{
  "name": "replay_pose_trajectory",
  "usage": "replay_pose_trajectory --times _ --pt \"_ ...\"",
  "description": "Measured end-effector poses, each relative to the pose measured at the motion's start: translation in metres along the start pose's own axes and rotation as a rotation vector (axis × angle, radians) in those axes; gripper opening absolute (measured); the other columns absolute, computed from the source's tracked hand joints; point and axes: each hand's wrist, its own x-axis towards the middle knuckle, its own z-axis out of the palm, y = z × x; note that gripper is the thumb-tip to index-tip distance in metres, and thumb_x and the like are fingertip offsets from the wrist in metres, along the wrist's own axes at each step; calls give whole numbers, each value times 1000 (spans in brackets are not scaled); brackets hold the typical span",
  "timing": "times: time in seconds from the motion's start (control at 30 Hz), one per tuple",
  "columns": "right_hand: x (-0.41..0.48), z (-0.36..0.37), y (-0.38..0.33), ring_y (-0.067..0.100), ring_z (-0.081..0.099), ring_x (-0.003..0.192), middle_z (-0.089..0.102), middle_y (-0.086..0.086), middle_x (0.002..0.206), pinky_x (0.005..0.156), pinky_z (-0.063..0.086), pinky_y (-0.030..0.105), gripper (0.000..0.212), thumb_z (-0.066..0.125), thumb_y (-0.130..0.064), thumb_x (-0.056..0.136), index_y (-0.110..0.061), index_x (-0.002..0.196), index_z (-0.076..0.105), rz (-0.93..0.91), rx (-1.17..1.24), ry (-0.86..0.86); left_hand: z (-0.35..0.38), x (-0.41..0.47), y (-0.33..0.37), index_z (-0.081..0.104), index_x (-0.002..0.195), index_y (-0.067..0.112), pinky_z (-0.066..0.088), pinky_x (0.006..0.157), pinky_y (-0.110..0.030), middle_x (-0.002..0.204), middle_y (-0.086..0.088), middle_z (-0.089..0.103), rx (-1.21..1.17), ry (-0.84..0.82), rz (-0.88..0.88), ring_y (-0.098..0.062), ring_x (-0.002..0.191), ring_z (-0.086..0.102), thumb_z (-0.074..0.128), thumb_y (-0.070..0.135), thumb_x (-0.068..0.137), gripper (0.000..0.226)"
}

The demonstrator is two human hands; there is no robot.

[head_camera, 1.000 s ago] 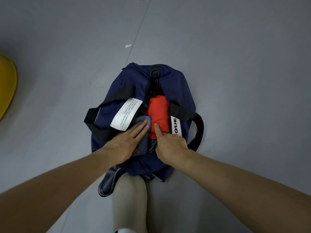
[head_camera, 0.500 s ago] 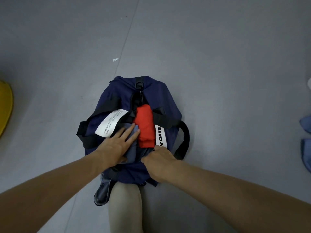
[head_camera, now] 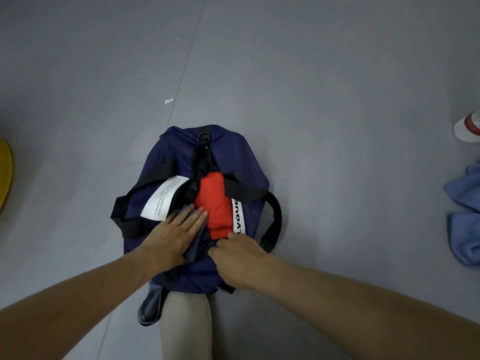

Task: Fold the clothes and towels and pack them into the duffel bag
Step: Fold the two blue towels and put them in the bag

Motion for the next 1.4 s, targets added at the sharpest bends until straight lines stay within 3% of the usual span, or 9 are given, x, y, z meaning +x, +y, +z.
replay_pose_trajectory --times 0.1,0.23,0.33,0.47,0.77,0.93,1.13,1.27,1.4 --pt "-22 -11 14 29 53 118 61 6 130 100 44 43 35 48 -22 99 -15 132 56 -51 273 157 -20 -9 13 -23 153 14 7 125 -34 163 5 -15 -193 5 -57 -22 155 -5 57 58 91 110" --pt "-82 -34 52 14 54 123 59 -6 138 101 41 27 48 47 -39 102 -34 150 41 49 439 378 -76 -18 29 2 159 32 25 116 -21 159 19 17 -678 129 -157 -4 147 22 63 71 79 107" --pt "-135 -43 95 13 54 125 58 -7 141 104 36 19 52 46 -47 102 -39 152 34 204 449 483 -125 -7 63 7 153 55 20 115 -18 153 35 15 -914 174 -33 11 142 17 73 68 71 107" --pt "-209 -31 145 7 49 131 50 -16 147 108 35 19 58 44 -57 98 -49 152 27 438 502 641 -179 43 137 -3 149 62 15 118 -19 148 46 0 -860 126 175 16 142 6 70 74 70 109" --pt "-353 37 231 10 54 123 50 -14 145 94 47 27 58 52 -49 98 -33 152 39 869 519 967 -248 171 355 11 157 42 24 111 -20 163 14 25 -858 174 365 -6 147 27 69 63 81 98" --pt "-399 82 276 28 43 137 35 1 160 107 41 38 58 55 -36 101 -27 155 35 1083 429 882 -239 225 443 10 160 29 39 109 -37 163 -3 27 -614 147 467 -27 142 37 65 39 92 88" --pt "-399 107 298 29 56 95 51 9 135 74 56 40 61 94 -19 55 -18 110 68 1084 226 704 -226 242 468 36 152 27 47 102 -44 161 -6 27 -263 235 396 -34 142 31 58 34 95 61" --pt "-397 97 294 24 51 84 56 0 102 67 50 36 46 92 -18 58 -19 95 66 1057 239 846 -228 235 461 60 128 23 48 94 -40 145 -7 52 -311 262 427 -34 126 52 74 41 81 53" --pt "-400 71 275 22 49 78 60 -3 89 70 45 34 15 70 -16 83 -19 97 66 905 188 1051 -242 215 442 66 87 23 41 68 -30 92 2 66 -492 441 419 -25 87 63 62 28 82 9"
